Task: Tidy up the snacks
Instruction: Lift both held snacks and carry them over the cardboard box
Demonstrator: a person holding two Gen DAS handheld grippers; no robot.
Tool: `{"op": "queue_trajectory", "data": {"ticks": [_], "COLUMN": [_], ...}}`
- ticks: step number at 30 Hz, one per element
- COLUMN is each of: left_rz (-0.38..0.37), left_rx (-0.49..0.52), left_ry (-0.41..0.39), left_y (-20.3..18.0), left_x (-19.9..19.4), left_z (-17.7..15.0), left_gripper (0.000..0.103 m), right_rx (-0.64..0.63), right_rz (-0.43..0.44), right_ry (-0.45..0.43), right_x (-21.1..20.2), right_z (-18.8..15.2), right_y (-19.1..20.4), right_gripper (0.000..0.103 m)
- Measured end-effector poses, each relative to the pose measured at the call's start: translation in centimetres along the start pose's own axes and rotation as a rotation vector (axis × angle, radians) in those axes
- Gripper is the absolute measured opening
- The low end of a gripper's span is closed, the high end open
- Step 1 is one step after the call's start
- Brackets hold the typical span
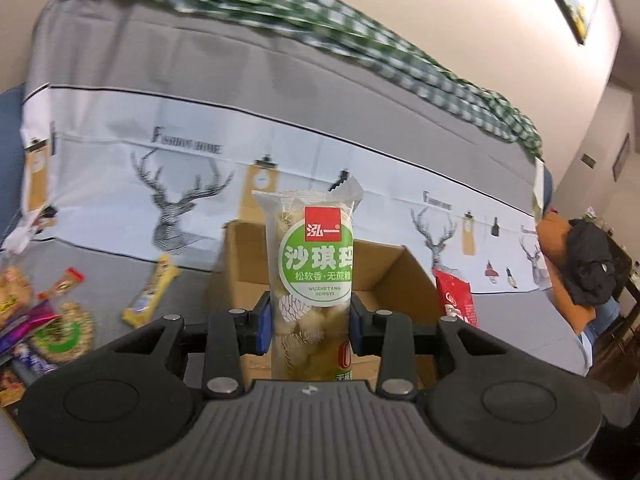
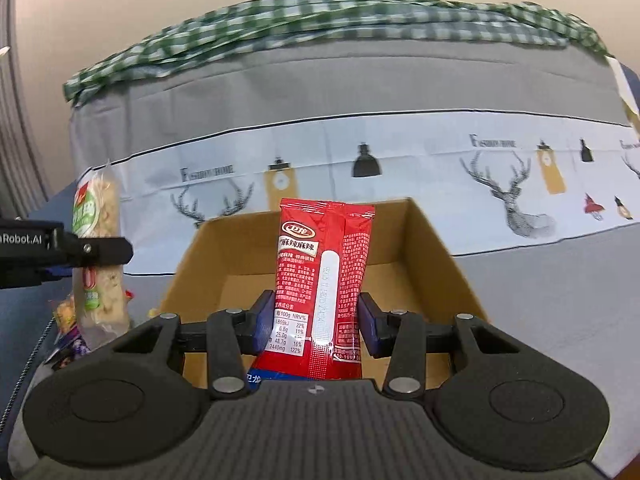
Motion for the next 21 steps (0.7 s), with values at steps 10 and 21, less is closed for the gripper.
{"op": "queue_trajectory", "data": {"ticks": [10, 21], "left_rz": [-0.04, -0.086], "left_rx": [0.067, 0.074], "left_ry": [0.011, 0.033], "left_y": [-1.2, -2.1], "left_x": [3.2, 4.1], "left_z": [-2.0, -2.9], "left_gripper": [0.04, 0.04], "right_rx": [0.023, 0.019], "right_rz": [-0.091, -0.1], "right_ry": [0.003, 0.009], "right_x": [2.1, 3.0], "right_z": [-0.6, -0.8], "right_y": [-4.2, -4.7], "right_gripper": [0.045, 0.046]}}
Point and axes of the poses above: each gripper's, at about its wrist camera, not at the fingertips, and x roughly the way its jaws point, y to its left, z to its top, the point moved 7 cm from there along x, roughly the way its jaws point, and after that the axes turned 11 degrees about -z, right-handed, at the moved point
